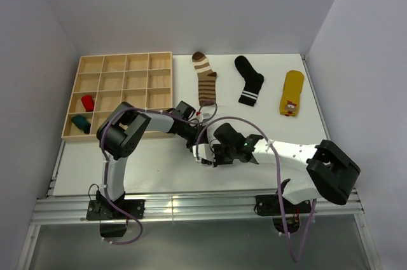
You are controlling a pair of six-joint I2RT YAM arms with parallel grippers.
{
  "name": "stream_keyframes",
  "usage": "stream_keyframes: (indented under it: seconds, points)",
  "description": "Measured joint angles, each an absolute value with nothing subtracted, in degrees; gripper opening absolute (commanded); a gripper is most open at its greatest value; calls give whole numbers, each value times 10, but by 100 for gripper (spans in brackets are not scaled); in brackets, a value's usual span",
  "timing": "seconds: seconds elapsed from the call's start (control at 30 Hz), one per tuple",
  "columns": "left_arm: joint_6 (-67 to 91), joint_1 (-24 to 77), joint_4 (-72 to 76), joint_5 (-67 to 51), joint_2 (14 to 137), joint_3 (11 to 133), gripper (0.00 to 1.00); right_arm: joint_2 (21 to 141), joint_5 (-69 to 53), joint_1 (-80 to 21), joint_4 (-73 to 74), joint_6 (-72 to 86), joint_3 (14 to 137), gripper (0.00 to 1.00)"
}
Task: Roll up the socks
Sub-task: Roll the sock at the center of the board.
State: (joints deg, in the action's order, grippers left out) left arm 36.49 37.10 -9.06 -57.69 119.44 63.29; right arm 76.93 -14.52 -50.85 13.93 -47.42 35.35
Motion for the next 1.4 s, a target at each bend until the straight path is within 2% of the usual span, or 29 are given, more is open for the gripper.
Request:
stream_keyframes:
  seconds: [0.1,0.47,0.83,0.93,1.07,1.4]
  points:
    - [383,366,-63,-530,1158,612,38,789,-178,-485,163,-475,377,18]
    - [472,334,100,-348,1002,490,37,889,-310,-399,299,-510,489,18]
    - [504,335,167,-101,727,301,41,1050,-430,-320,486,-556,645,18]
    - [481,366,162,-28,682,290,44,1089,-451,-307,530,-556,682,18]
    - [418,457,156,71,651,293,47,1134,-468,-296,582,-551,725,18]
    - [217,606,125,207,727,360,50,1168,-468,-289,636,-529,752,18]
